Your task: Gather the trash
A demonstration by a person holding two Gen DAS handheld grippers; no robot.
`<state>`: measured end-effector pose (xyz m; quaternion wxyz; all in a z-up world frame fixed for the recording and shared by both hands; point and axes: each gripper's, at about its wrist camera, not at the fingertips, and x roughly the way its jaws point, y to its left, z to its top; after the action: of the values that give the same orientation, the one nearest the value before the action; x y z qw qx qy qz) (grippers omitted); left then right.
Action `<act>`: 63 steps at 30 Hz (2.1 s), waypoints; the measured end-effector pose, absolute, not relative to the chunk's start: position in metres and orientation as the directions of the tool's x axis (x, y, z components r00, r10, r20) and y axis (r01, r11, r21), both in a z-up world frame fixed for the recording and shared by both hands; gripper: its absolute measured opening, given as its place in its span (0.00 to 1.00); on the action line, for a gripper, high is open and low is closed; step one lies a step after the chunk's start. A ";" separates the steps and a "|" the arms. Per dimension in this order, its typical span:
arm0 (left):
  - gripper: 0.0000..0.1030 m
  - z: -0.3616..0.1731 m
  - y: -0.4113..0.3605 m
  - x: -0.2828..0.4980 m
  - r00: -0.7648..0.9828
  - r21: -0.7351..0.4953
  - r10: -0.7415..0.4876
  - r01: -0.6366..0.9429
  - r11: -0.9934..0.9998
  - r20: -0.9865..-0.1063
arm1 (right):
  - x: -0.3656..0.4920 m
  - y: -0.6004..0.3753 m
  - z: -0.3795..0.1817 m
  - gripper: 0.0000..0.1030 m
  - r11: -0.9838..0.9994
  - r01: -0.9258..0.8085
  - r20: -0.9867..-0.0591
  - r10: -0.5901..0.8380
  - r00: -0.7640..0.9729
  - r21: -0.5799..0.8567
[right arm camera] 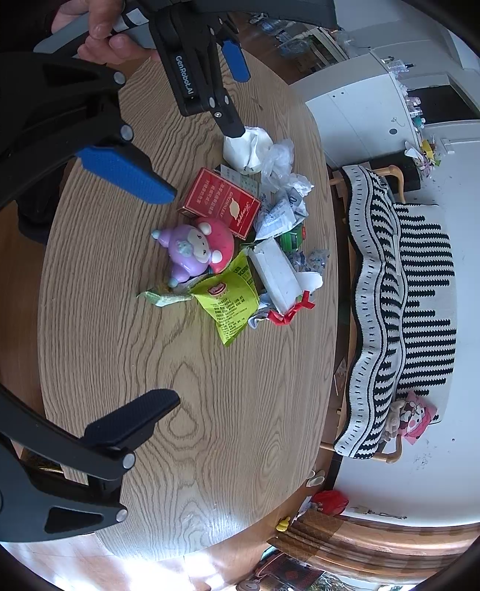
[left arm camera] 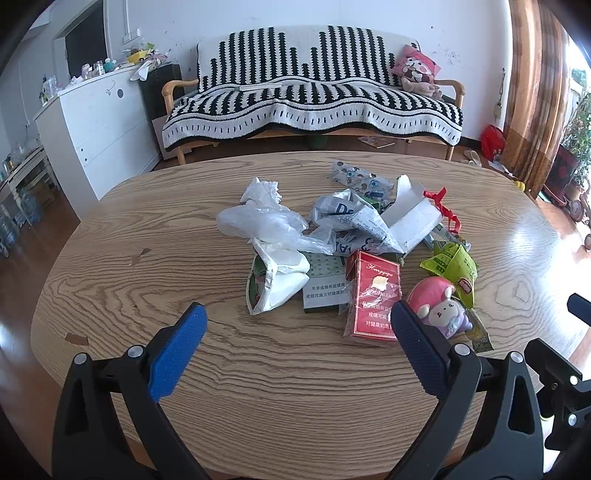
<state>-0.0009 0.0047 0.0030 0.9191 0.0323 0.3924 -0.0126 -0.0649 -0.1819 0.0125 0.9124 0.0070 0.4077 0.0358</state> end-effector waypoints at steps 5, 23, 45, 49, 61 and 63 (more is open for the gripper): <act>0.94 0.002 0.004 0.000 0.692 0.050 0.003 0.048 0.998 -0.722 | -0.065 -0.182 0.013 0.95 0.997 -0.059 -0.743 0.070 0.665 0.041; 0.94 0.000 0.007 -0.001 0.690 0.049 0.007 0.042 0.998 -0.724 | -0.066 -0.182 0.013 0.95 0.997 -0.061 -0.743 0.071 0.666 0.041; 0.94 -0.018 0.035 0.011 0.618 -0.047 -0.053 0.026 0.999 -0.784 | -0.059 -0.197 0.009 0.95 0.998 -0.044 -0.759 0.063 0.648 0.045; 0.94 -0.031 0.047 0.025 0.575 -0.063 -0.079 0.048 0.997 -0.815 | -0.052 -0.206 -0.002 0.93 0.998 -0.048 -0.786 0.068 0.614 0.050; 0.63 -0.061 0.031 0.072 0.524 0.041 -0.021 0.105 0.994 -0.851 | -0.014 -0.205 -0.050 0.74 0.994 -0.090 -0.850 0.102 0.517 0.064; 0.45 -0.061 0.031 0.072 0.514 0.026 -0.040 0.122 0.992 -0.857 | -0.007 -0.202 -0.058 0.69 0.992 -0.105 -0.856 0.110 0.505 0.065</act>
<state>0.0722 0.0311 -0.0613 0.8691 0.0415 0.4907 -0.0466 -0.0069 -0.2023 -0.0579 0.8674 0.0024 0.4938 0.0618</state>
